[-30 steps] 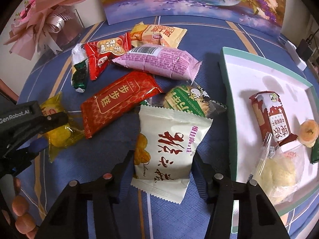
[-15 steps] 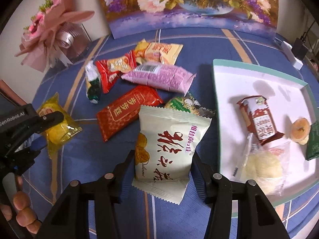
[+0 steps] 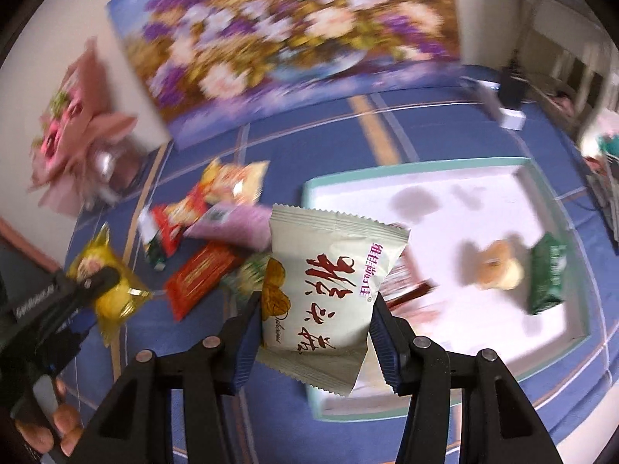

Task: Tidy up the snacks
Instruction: 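Carry the yellow bag and white pack over the tray and open both tools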

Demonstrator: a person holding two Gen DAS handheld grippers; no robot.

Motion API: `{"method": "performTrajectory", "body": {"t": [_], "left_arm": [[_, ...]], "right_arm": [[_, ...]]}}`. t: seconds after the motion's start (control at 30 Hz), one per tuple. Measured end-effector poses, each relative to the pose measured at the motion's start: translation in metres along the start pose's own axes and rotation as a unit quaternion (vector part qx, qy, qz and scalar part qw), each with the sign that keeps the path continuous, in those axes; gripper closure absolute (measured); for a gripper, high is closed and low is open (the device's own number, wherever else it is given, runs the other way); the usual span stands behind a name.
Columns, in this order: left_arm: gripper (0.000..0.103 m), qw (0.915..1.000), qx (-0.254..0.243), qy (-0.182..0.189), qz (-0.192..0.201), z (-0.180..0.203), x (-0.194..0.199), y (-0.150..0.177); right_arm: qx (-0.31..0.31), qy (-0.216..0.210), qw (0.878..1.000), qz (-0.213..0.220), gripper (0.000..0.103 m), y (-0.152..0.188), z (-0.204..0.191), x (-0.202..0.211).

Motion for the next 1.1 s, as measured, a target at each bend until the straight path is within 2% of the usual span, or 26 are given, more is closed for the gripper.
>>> {"method": "performTrajectory", "body": {"t": [0.27,0.4,0.53,0.73,0.9,1.1], "left_arm": [[0.059,0.9972,-0.071,0.016,-0.016,0.067,-0.011,0.018],[0.059,0.9925,-0.116,0.03,-0.025,0.108,-0.017,0.034],[0.059,0.9856,-0.165,0.026,-0.028,0.148,-0.024,0.052],[0.059,0.9716,-0.233,0.024,-0.034,0.193,-0.048,0.079],[0.059,0.9637,-0.263,0.01,-0.047,0.21,-0.077,0.095],[0.059,0.9582,-0.28,0.013,-0.057,0.223,-0.097,0.11]], "right_arm": [[-0.09,0.008,0.996,0.027,0.048,-0.023,0.079,0.025],[-0.131,0.007,0.991,0.04,0.048,-0.029,0.115,0.037],[-0.163,0.006,0.985,0.051,0.048,-0.032,0.147,0.043],[-0.181,0.015,0.981,0.064,0.047,-0.037,0.179,0.037],[-0.184,0.008,0.981,0.066,0.047,-0.042,0.196,0.021],[-0.171,0.0,0.983,0.064,0.047,-0.048,0.2,0.004]]}}
Point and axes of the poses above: each gripper's, at about its wrist camera, not at the fingertips, and x roughly against the way its jaws point, z to its right, y to its underside, the point moved 2 cm from there along -x, roughly the way its jaws point, and after that the axes turned 8 degrees about -z, right-handed, at the moved point
